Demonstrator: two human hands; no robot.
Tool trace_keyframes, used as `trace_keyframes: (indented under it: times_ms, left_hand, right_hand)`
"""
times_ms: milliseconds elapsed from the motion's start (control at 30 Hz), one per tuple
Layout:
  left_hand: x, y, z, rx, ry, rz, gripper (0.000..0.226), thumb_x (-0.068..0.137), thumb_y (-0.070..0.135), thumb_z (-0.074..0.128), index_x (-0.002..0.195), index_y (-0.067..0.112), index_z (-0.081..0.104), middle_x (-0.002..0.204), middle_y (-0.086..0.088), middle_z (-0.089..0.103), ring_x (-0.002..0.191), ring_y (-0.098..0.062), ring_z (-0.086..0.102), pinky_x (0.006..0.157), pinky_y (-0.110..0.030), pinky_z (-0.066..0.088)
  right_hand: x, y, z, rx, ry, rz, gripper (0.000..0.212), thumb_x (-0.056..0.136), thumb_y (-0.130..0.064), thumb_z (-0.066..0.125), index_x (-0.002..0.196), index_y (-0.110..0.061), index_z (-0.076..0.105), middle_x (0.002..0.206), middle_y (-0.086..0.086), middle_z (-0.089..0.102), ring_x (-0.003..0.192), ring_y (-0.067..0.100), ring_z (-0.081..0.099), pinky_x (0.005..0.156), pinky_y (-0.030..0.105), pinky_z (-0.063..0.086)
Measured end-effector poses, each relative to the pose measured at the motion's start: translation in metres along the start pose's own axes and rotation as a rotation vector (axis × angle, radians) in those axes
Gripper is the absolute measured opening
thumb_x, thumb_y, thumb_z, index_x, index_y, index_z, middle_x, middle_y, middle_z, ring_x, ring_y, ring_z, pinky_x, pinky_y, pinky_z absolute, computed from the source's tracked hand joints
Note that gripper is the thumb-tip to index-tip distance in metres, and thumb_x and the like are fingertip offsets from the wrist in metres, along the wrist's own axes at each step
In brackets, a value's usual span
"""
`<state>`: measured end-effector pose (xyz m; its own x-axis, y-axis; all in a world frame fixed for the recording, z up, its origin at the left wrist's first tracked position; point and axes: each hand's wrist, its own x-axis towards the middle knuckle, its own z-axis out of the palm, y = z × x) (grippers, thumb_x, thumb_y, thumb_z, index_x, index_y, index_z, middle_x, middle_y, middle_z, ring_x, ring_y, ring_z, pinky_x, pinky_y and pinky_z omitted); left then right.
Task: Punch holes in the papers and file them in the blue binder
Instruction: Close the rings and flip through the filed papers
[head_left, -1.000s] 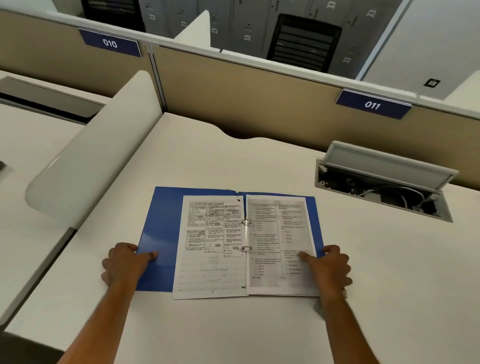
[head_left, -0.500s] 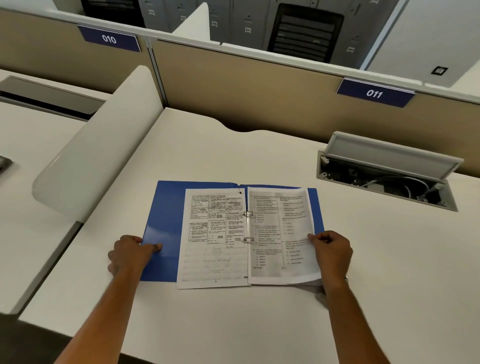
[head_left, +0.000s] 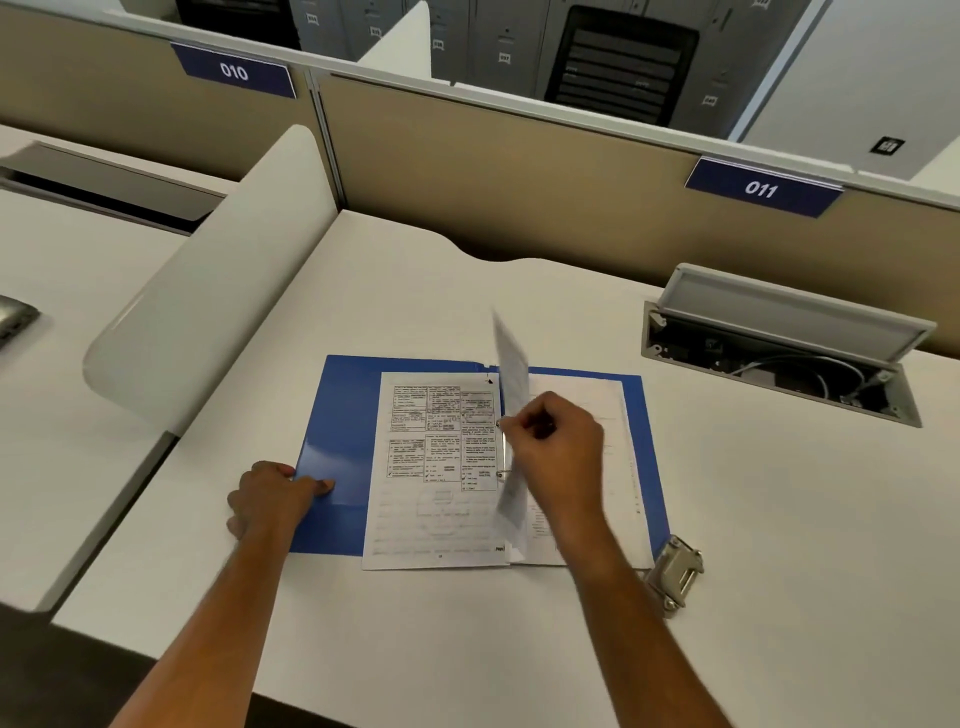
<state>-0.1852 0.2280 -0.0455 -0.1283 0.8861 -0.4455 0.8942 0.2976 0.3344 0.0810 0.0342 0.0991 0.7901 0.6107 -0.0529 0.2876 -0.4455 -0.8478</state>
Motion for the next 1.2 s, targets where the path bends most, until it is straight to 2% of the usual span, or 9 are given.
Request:
trace_keyframes:
  times_ms: [100, 233, 433, 633, 767, 833, 967, 1100, 1200]
  left_hand:
    - [-0.002, 0.0, -0.001, -0.017, 0.001, 0.004, 0.054, 0.073, 0.057, 0.089, 0.103, 0.015, 0.071, 0.108, -0.013, 0.074, 0.097, -0.038, 0.067, 0.082, -0.051, 0.056]
    - [-0.003, 0.002, -0.003, -0.018, 0.005, 0.003, 0.053, 0.073, 0.054, 0.09, 0.102, 0.014, 0.071, 0.108, -0.014, 0.073, 0.1, -0.039, 0.066, 0.081, -0.05, 0.053]
    - [-0.002, 0.003, -0.004, -0.034, 0.003, -0.02, 0.042, 0.068, 0.049, 0.091, 0.081, 0.013, 0.072, 0.093, -0.013, 0.072, 0.094, -0.038, 0.064, 0.083, -0.054, 0.058]
    - [-0.008, 0.007, -0.007, -0.033, 0.003, -0.027, 0.034, 0.074, 0.036, 0.089, 0.093, 0.012, 0.074, 0.104, -0.016, 0.072, 0.102, -0.038, 0.058, 0.086, -0.052, 0.053]
    - [-0.01, 0.009, -0.008, -0.016, -0.003, -0.035, 0.064, 0.076, 0.042, 0.092, 0.126, 0.009, 0.069, 0.131, -0.02, 0.069, 0.124, -0.044, 0.059, 0.098, -0.057, 0.051]
    - [-0.009, 0.008, -0.008, -0.006, 0.003, -0.016, 0.068, 0.077, 0.046, 0.091, 0.128, 0.009, 0.068, 0.131, -0.02, 0.069, 0.123, -0.045, 0.06, 0.098, -0.057, 0.052]
    - [-0.002, 0.002, -0.004, 0.002, -0.003, 0.0, 0.061, 0.073, 0.054, 0.09, 0.114, 0.014, 0.07, 0.119, -0.016, 0.073, 0.107, -0.042, 0.066, 0.091, -0.056, 0.058]
    - [0.006, -0.002, 0.001, 0.036, -0.013, -0.022, 0.056, 0.067, 0.062, 0.088, 0.095, 0.018, 0.068, 0.105, -0.012, 0.074, 0.095, -0.038, 0.068, 0.089, -0.057, 0.06]
    - [0.002, 0.005, -0.004, 0.067, -0.013, -0.043, 0.056, 0.071, 0.06, 0.089, 0.101, 0.016, 0.069, 0.112, -0.014, 0.072, 0.105, -0.04, 0.065, 0.096, -0.055, 0.053]
  right_hand:
    - [-0.01, -0.017, 0.036, -0.133, -0.01, -0.046, 0.021, 0.09, -0.028, 0.078, 0.077, -0.025, 0.062, 0.089, -0.014, 0.077, 0.083, 0.011, 0.071, 0.067, 0.031, 0.062]
    - [-0.022, -0.038, 0.078, -0.306, -0.044, -0.122, 0.013, 0.093, -0.028, 0.069, 0.082, -0.024, 0.062, 0.08, -0.013, 0.069, 0.07, 0.01, 0.062, 0.062, 0.027, 0.055]
    - [-0.034, -0.046, 0.13, -0.374, -0.108, -0.174, 0.014, 0.095, -0.024, 0.066, 0.084, -0.023, 0.056, 0.077, -0.008, 0.059, 0.066, 0.014, 0.053, 0.052, 0.019, 0.023]
    - [-0.042, -0.033, 0.174, -0.361, -0.227, -0.191, 0.011, 0.102, -0.028, 0.067, 0.108, -0.019, 0.066, 0.101, 0.001, 0.073, 0.085, 0.018, 0.068, 0.074, 0.026, 0.053]
    - [-0.04, -0.017, 0.185, -0.432, -0.334, -0.16, 0.022, 0.106, -0.038, 0.064, 0.117, -0.019, 0.067, 0.11, 0.003, 0.075, 0.093, 0.021, 0.072, 0.086, 0.031, 0.061]
    - [-0.04, -0.007, 0.179, -0.427, -0.353, -0.132, 0.028, 0.106, -0.046, 0.063, 0.115, -0.02, 0.069, 0.109, 0.001, 0.075, 0.092, 0.018, 0.071, 0.084, 0.028, 0.059]
    - [-0.042, 0.019, 0.124, -0.26, -0.028, -0.124, 0.011, 0.099, -0.038, 0.072, 0.095, -0.028, 0.066, 0.086, -0.014, 0.067, 0.072, 0.002, 0.059, 0.063, 0.014, 0.044]
    - [-0.017, 0.081, 0.028, -0.213, 0.363, 0.109, 0.024, 0.089, -0.022, 0.083, 0.104, -0.027, 0.065, 0.098, -0.006, 0.066, 0.089, 0.019, 0.066, 0.071, 0.034, 0.056]
    - [0.002, 0.133, -0.033, -0.367, 0.373, 0.448, 0.047, 0.087, -0.032, 0.087, 0.124, -0.016, 0.063, 0.126, 0.015, 0.061, 0.116, 0.043, 0.06, 0.093, 0.056, 0.056]
